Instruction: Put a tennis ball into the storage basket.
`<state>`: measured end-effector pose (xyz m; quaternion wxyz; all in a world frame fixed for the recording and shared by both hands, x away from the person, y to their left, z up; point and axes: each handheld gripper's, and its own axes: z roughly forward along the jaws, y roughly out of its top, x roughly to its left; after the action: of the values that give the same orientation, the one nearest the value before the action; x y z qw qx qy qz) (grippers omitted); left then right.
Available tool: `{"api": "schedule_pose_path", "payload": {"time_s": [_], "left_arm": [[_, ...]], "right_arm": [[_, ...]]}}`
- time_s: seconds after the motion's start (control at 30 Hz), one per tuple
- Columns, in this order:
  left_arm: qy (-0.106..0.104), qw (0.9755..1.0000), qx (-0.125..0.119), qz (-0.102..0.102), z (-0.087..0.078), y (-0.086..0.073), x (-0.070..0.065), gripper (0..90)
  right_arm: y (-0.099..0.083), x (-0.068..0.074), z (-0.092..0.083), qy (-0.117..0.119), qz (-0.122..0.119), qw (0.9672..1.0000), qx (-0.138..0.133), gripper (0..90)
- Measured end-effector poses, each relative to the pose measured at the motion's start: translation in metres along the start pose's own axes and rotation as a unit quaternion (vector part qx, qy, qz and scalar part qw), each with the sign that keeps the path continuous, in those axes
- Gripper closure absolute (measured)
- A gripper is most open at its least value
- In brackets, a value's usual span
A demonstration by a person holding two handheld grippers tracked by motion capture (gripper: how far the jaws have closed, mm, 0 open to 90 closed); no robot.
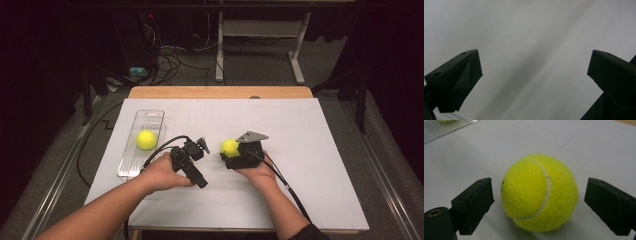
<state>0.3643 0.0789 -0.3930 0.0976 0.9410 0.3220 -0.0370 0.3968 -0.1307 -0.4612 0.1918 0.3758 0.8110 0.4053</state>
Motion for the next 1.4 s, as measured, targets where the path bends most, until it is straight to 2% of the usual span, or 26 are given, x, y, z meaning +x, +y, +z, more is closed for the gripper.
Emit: {"api": "schedule_pose_path", "payload": {"time_s": [0.1,0.23,0.27,0.43,0.63,0.73,1.07,1.23,1.37,1.4], "left_arm": [[0.000,1.0000,-0.001,0.000,-0.001,0.000,0.000,0.6],[-0.002,1.0000,-0.003,0.001,-0.001,0.000,0.000,0.6],[-0.002,1.0000,-0.002,0.001,-0.001,0.000,0.000,0.6],[-0.004,1.0000,-0.003,0.003,-0.001,0.001,-0.001,0.6],[-0.003,1.0000,-0.004,0.001,-0.001,0.002,-0.001,0.6],[-0.002,1.0000,-0.002,0.002,-0.001,0.002,-0.002,0.6],[-0.003,1.0000,-0.001,0.006,-0.001,0.006,-0.006,0.6],[-0.001,1.0000,-0.002,0.007,-0.004,0.009,-0.009,0.6],[0.002,1.0000,-0.004,0.007,-0.007,0.010,-0.010,0.6],[0.001,1.0000,-0.005,0.007,-0.008,0.010,-0.010,0.6]], "right_arm": [[0.001,0.001,0.006,-0.002,-0.005,0.9999,0.016,14.5],[0.000,-0.002,0.008,0.004,0.005,0.9997,0.024,25.0],[0.000,-0.002,0.007,0.008,0.009,0.9997,0.023,25.9],[-0.001,0.002,0.001,-0.003,-0.006,0.9999,0.016,26.8],[-0.007,0.003,-0.023,-0.006,-0.017,0.9998,-0.009,26.9],[-0.012,0.003,-0.036,-0.005,-0.013,0.9996,-0.022,27.0],[-0.041,0.007,-0.075,-0.004,-0.014,0.9988,-0.047,27.2],[-0.055,0.010,-0.089,-0.003,-0.014,0.9984,-0.055,27.2],[-0.069,0.012,-0.099,-0.001,0.000,0.9975,-0.070,27.3],[-0.071,0.013,-0.100,-0.003,-0.004,0.9979,-0.065,27.2]]}}
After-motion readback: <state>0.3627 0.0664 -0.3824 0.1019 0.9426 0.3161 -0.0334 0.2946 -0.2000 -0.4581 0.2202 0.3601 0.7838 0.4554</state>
